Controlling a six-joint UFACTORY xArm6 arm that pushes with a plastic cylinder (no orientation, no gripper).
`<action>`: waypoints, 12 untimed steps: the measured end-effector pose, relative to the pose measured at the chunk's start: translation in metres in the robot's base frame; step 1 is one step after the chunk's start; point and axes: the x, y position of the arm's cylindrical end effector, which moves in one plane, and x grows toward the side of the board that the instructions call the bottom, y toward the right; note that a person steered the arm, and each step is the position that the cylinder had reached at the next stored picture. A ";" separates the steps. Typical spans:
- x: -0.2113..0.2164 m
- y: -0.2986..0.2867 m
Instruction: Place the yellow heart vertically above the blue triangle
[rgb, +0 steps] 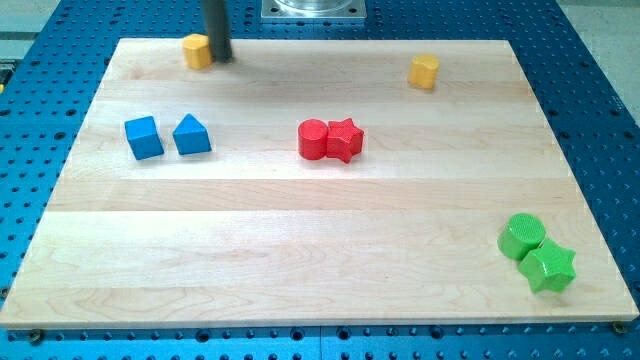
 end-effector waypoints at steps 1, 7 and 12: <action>0.007 -0.041; 0.009 0.442; 0.051 0.420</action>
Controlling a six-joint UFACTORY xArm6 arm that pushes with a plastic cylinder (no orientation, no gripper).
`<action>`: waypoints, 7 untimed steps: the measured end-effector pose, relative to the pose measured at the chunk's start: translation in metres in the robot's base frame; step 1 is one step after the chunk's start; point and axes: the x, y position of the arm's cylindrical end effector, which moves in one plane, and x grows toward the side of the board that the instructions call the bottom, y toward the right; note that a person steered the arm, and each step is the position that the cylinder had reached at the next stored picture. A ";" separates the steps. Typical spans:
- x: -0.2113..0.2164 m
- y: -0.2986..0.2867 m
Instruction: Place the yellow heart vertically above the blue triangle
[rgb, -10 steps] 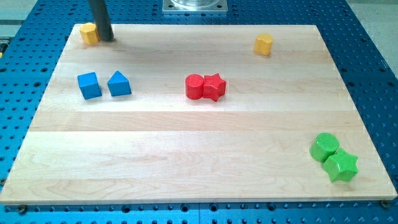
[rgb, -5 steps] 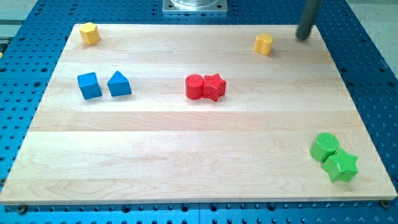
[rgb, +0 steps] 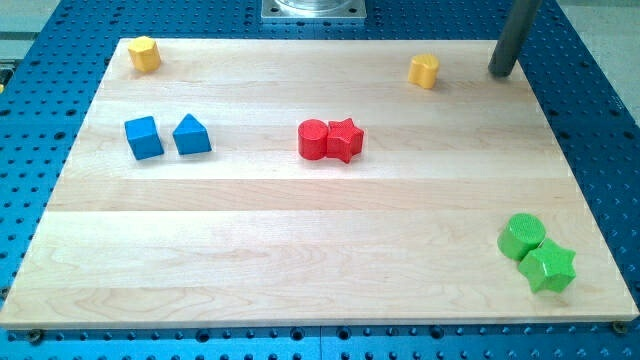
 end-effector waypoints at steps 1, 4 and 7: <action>0.004 -0.052; -0.011 -0.202; -0.027 -0.316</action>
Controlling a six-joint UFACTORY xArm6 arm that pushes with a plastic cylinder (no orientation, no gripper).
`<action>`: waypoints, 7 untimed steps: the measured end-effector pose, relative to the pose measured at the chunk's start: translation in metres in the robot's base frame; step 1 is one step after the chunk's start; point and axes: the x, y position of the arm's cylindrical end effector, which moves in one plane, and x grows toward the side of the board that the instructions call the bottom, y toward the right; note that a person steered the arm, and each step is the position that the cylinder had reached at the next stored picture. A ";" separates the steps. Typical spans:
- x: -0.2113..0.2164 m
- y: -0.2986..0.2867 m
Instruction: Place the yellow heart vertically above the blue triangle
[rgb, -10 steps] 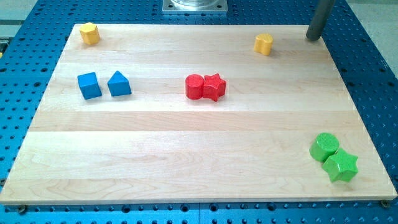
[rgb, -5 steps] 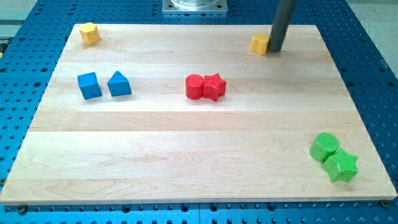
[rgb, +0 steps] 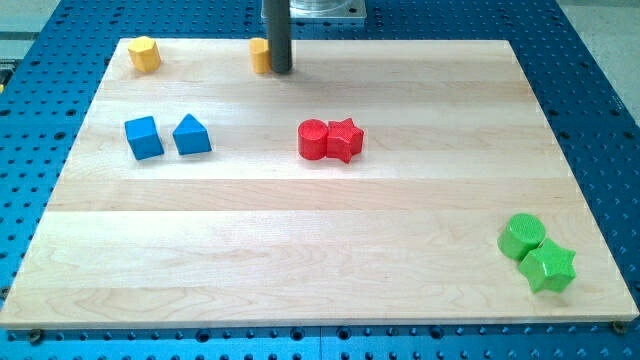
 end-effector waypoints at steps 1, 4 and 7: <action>-0.003 -0.003; -0.029 -0.028; -0.022 -0.109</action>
